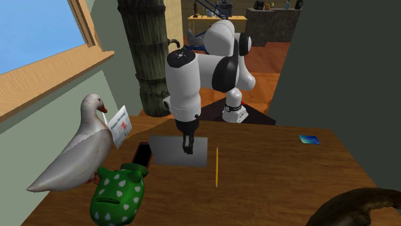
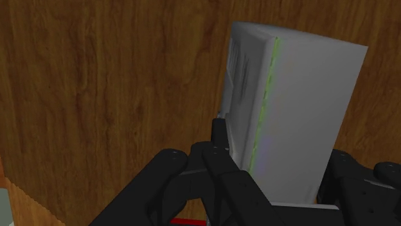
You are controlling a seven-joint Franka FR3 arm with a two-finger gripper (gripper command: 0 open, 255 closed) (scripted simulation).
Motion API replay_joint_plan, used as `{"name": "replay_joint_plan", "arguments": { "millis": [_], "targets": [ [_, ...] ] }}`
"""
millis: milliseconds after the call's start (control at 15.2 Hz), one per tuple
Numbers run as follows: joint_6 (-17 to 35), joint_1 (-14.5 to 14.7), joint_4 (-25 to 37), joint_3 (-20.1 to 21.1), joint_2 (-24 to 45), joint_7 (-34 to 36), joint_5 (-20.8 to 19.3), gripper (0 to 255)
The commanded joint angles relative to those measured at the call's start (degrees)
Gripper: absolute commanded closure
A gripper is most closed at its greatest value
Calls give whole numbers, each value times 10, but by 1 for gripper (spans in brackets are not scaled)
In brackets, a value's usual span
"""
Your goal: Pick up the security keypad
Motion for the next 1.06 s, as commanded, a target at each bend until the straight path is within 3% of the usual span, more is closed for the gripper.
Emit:
{"name": "replay_joint_plan", "arguments": {
  "millis": [0,990],
  "targets": [
    [-13,2,14,0,1,0,0,255],
    [-133,25,166,0,33,-3,-11,255]
  ]
}}
